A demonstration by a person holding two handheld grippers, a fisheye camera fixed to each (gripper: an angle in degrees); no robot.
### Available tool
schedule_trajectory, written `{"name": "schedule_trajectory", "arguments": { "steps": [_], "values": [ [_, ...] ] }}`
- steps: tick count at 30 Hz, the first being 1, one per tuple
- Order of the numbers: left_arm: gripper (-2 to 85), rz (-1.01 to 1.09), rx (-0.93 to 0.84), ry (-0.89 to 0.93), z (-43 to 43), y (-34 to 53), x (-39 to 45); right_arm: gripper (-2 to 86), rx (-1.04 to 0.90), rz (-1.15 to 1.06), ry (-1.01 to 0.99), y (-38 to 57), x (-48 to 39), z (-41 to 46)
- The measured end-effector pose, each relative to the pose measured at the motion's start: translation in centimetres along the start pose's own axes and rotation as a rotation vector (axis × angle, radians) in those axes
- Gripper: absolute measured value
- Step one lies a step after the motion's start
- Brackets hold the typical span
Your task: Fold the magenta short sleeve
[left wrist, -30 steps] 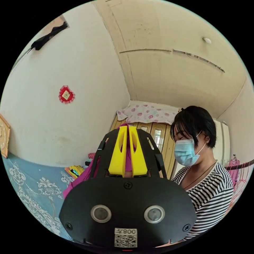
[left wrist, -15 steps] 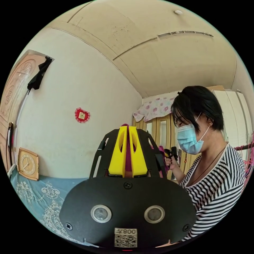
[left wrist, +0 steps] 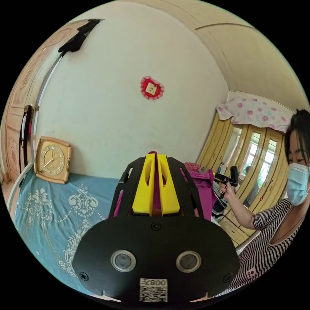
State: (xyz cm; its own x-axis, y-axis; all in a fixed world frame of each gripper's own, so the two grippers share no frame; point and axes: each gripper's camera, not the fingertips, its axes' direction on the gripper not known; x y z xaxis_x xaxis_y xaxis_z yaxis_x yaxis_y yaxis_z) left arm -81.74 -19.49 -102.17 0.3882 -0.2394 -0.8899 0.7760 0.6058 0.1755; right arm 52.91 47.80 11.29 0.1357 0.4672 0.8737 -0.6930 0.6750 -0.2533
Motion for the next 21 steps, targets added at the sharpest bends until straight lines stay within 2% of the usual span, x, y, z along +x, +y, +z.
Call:
{"name": "schedule_trajectory", "arguments": {
  "steps": [4,7,10,13,15,17,21],
  "values": [
    [3.0,-0.186,-0.177,-0.047,12.9,2.3,-11.3,0.5,-0.138,0.176,0.030,-3.2,9.8,10.4],
    [5.6,-0.380,-0.314,-0.055,20.4,6.7,-18.9,0.5,-0.314,0.318,0.106,-4.0,17.6,19.1],
    [7.0,-0.468,-0.429,-0.167,23.6,11.9,-24.1,0.3,-0.481,0.469,0.254,-2.8,23.8,25.4],
    [7.5,-0.511,-0.450,-0.114,22.5,16.9,-27.2,0.4,-0.524,0.531,0.271,-1.0,27.3,28.1],
    [7.7,-0.534,-0.475,-0.103,20.4,20.2,-27.8,0.8,-0.506,0.527,0.158,0.8,27.6,28.6],
    [8.0,-0.578,-0.513,-0.071,17.7,23.8,-28.2,1.3,-0.547,0.501,0.086,2.7,26.5,28.7],
    [9.0,-0.699,-0.570,-0.091,10.0,31.6,-27.2,3.1,-0.690,0.474,0.068,7.6,22.3,27.4]
  ]
}}
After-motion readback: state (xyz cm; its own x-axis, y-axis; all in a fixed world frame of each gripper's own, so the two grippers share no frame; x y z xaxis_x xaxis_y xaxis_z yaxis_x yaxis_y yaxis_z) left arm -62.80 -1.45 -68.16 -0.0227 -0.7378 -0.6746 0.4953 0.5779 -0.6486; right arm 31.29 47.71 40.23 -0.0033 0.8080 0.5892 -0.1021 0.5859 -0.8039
